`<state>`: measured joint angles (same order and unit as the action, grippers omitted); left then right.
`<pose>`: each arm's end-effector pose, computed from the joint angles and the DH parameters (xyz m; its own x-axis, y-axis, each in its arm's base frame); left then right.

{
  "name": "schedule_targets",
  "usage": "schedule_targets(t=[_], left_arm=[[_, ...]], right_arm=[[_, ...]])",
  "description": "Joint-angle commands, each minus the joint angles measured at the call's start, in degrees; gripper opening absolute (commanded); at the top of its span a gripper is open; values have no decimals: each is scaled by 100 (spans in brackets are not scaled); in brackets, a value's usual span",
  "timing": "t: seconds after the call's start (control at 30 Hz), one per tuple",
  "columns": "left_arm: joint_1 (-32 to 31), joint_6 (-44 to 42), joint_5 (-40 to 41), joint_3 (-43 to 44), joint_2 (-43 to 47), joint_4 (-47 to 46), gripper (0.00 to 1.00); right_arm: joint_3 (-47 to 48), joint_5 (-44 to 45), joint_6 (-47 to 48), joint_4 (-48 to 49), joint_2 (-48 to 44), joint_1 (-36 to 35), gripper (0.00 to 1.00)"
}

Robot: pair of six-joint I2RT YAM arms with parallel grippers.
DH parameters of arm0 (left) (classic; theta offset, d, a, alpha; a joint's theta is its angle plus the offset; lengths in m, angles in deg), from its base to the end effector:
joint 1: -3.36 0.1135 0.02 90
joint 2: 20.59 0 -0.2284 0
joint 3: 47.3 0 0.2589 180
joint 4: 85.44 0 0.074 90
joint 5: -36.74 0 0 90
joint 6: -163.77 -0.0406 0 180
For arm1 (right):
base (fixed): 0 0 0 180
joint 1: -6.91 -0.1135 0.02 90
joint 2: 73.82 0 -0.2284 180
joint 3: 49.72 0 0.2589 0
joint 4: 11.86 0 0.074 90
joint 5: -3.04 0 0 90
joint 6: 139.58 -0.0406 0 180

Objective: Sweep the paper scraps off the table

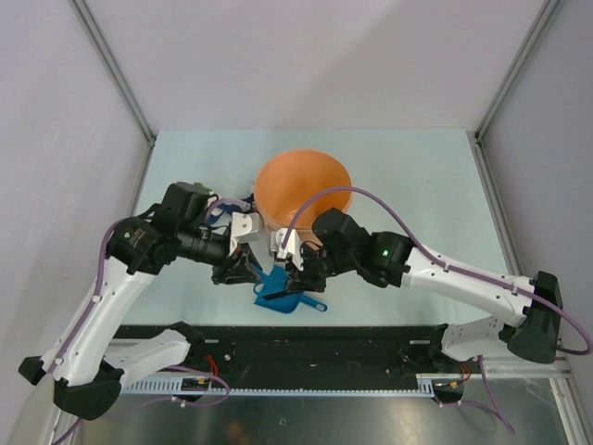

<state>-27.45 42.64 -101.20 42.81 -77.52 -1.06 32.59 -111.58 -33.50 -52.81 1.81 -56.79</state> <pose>0.1353 -0.1158 0.3677 -0.1890 0.5160 -0.8355 0.9818 0.0822 -0.1713 0.1231 0.2873 0.3024 0.0283 -0.5111 -0.8590 -0.9988 -0.0493 -0.0035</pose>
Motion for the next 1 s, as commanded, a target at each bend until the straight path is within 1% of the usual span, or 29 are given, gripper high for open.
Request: schedule_targets(t=[0.0, 0.07, 0.1, 0.2, 0.27, 0.3, 0.33, 0.37, 0.4, 0.43, 0.47, 0.5, 0.53, 0.57, 0.6, 0.63, 0.67, 0.7, 0.8, 0.83, 0.87, 0.97], left_arm=[[-66, 55, 39, -147, 94, -32, 33], [-83, 90, 66, -147, 50, -14, 33], [-92, 99, 48, -130, 24, -31, 31], [-92, 134, -13, -51, -3, -14, 0], [-92, 143, -31, 37, 50, -14, 0], [-92, 178, 30, 98, 76, -14, 0], [-92, 178, 152, 142, 85, -31, 0], [-75, 230, 711, 178, 103, -66, 0], [-57, 361, 1038, 204, 120, -93, 0], [13, 406, 1311, 169, 138, -145, 0], [248, 406, 1566, 126, 155, -155, 0], [407, 380, 1830, 12, 225, -155, 0], [600, 319, 1919, -59, 252, -155, 0], [1011, 240, 1972, -129, 304, -172, 0], [1207, 144, 2008, -243, 383, -155, 0], [1417, 56, 2026, -296, 419, -155, 0], [1759, 3, 2043, -340, 445, -155, 0], [1902, -102, 2087, -428, 472, -155, 0], [2429, -304, 2061, -542, 463, -181, 0], [2543, -349, 2061, -569, 411, -190, 0], [2736, -375, 2070, -587, 367, -225, 0], [3018, -428, 2087, -622, 174, -488, 0]], right_arm=[[299, 98, -113, 312, -14, -28, 0], [317, 115, -122, 303, -14, -28, 0], [325, 124, -122, 277, -5, -20, 0], [334, 116, -131, 277, -14, -20, 0], [334, 168, -175, 277, -14, -11, 0], [326, 525, -332, 303, -22, -2, 14], [325, 790, -429, 286, -23, -2, 35], [317, 1071, -543, 268, -40, 7, 52], [256, 1796, -849, 268, -58, -10, 81], [220, 2151, -982, 250, -66, -45, 87], [159, 2424, -1123, 207, -84, -89, 94], [28, 2984, -1368, 180, -136, -229, 100], [-95, 3285, -1475, 197, -163, -370, 100], [-218, 3610, -1537, 241, -189, -510, 100], [-550, 4284, -1581, 302, -190, -816, 100], [-719, 4534, -1712, 468, -190, -924, 100], [-877, 4693, -1791, 557, -172, -977, 100], [-1061, 4912, -1897, 680, -155, -1056, 100], [-1870, 5002, -2073, 1417, -216, -1074, 100], [-2350, 5020, -2082, 1967, -303, -1065, 100], [-2547, 5011, -2091, 2243, -330, -1039, 100], [-2917, 4809, -1960, 3007, -165, -960, 100]])
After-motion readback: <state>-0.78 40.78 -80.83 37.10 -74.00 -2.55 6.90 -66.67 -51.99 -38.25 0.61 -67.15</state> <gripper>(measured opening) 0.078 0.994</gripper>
